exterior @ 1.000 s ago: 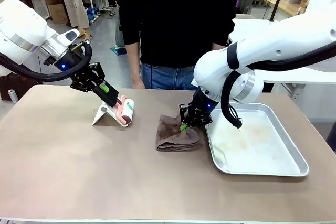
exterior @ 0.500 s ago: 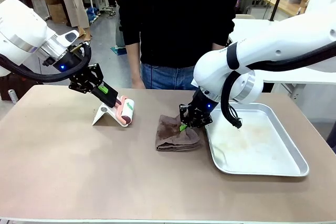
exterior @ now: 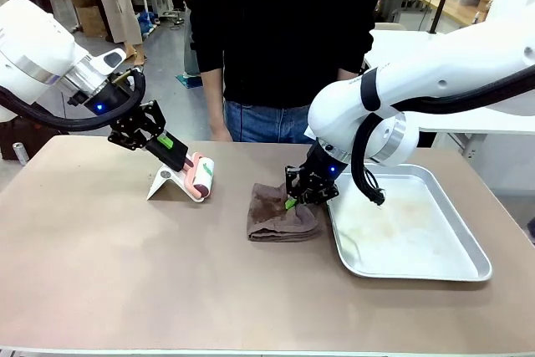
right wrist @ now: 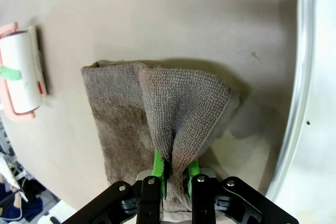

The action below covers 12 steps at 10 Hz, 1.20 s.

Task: Clean the surface of the table.
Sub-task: Return the Lint Roller and towel to their original positions.

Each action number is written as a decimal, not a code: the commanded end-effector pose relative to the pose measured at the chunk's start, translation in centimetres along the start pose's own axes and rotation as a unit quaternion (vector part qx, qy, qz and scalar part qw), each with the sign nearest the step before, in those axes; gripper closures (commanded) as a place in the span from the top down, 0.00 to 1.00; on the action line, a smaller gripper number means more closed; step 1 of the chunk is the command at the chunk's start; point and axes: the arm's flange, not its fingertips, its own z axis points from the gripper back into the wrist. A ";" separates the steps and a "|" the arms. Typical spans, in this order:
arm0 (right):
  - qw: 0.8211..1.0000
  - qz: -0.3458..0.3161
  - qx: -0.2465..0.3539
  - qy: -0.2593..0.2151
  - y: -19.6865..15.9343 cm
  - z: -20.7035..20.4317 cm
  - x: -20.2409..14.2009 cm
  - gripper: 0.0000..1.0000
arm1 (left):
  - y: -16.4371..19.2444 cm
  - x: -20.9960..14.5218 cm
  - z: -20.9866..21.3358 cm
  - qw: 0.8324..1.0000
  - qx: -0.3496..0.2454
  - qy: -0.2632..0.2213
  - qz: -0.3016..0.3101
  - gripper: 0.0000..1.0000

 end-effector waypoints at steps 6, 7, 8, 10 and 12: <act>0.999 0.008 0.033 -0.018 -0.2 0.2 0.1 1.00 | 0.0 -0.4 0.9 1.000 0.007 -0.013 0.014 1.00; 0.999 0.012 0.036 -0.023 -0.2 0.6 0.0 1.00 | 0.1 -0.4 1.3 1.000 0.005 -0.016 0.014 1.00; 0.999 0.016 0.038 -0.032 -0.1 1.2 -0.2 1.00 | 0.1 -0.6 1.8 1.000 0.003 -0.021 0.013 1.00; 0.998 0.024 0.032 -0.049 0.2 2.7 -0.7 1.00 | 0.0 -1.2 3.4 1.000 -0.005 -0.026 0.005 1.00; 0.995 0.036 0.029 -0.084 0.5 5.5 -1.9 1.00 | -0.5 -3.0 6.3 0.999 -0.017 -0.047 -0.004 1.00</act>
